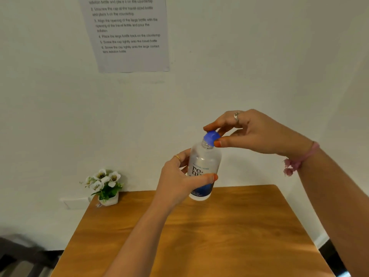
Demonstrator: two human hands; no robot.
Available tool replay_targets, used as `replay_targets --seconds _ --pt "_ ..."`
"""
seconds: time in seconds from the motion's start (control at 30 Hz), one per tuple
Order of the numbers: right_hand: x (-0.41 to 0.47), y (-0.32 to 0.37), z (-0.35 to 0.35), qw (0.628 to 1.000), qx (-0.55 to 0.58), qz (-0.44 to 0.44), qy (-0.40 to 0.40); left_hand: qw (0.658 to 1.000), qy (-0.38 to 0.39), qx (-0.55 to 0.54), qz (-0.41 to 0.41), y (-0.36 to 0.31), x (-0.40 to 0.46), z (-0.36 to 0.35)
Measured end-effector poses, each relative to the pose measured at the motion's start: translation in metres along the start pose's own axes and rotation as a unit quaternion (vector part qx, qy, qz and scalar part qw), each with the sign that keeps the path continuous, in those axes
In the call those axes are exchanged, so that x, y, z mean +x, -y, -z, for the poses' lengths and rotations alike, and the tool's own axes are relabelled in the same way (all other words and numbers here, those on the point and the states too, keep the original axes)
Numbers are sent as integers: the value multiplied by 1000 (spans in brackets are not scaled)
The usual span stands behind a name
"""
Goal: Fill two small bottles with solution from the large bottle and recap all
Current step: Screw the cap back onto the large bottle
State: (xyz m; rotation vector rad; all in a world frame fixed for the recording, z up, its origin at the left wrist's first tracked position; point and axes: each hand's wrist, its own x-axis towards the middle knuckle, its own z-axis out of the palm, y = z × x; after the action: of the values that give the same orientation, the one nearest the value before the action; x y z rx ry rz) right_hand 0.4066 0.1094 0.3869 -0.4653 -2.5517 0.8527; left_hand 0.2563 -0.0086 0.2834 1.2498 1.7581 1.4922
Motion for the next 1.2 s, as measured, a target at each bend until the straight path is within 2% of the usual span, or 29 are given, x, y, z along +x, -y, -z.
replay_targets --seconds 0.2,0.33,0.47,0.63,0.8,0.9,1.1,1.2 --pt "11 17 17 989 -132 18 68 1000 -8 0 6 -8 -3 -11" --pt "13 18 13 985 -164 5 55 1000 -16 -12 18 -7 -8 -19" --pt "9 18 10 985 -165 -4 54 999 -21 -22 27 -5 -13 -24" --pt "0 16 16 984 -132 -7 117 999 -20 -21 26 -4 -17 -24" --pt "-1 8 -5 991 -128 -10 40 998 -32 -32 40 1 -22 -28" --pt "-4 5 -16 992 -125 -23 25 998 -28 -30 48 5 -28 -29" --pt "-16 8 -4 987 -84 -21 137 998 -23 -31 54 8 -35 -26" --pt "-16 3 -10 993 -77 -9 95 998 -27 -34 54 8 -36 -25"
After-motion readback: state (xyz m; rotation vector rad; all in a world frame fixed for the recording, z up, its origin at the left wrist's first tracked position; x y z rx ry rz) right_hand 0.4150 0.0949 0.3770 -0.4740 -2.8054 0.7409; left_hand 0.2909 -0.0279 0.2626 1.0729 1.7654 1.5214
